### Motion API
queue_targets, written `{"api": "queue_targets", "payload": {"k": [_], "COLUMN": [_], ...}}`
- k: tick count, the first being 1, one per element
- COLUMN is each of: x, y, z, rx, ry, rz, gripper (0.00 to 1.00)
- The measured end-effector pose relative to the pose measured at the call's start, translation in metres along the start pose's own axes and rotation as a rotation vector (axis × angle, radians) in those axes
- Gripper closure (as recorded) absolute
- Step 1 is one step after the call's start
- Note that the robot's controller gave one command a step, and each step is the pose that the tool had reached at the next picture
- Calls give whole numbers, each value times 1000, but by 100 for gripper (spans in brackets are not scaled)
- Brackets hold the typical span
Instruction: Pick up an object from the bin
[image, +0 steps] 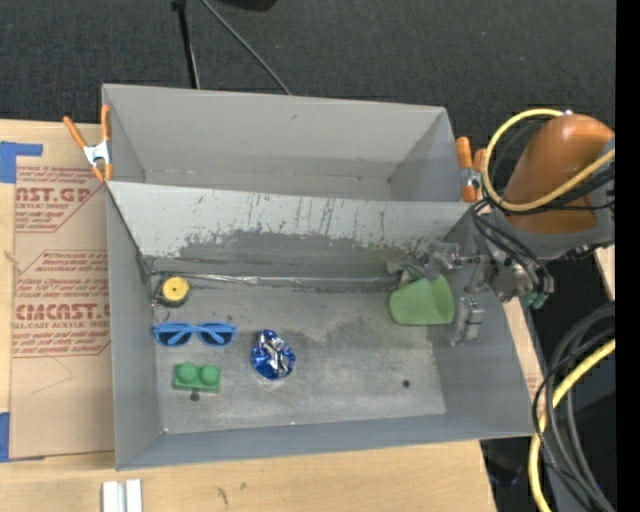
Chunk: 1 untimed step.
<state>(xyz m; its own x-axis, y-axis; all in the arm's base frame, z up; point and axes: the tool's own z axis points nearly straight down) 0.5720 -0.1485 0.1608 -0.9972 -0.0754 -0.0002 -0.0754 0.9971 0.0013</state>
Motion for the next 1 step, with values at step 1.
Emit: {"api": "queue_targets", "payload": {"k": [1], "x": [0], "y": [48], "z": [-155], "rx": [3], "ry": [-13], "rz": [42], "gripper": [0]}}
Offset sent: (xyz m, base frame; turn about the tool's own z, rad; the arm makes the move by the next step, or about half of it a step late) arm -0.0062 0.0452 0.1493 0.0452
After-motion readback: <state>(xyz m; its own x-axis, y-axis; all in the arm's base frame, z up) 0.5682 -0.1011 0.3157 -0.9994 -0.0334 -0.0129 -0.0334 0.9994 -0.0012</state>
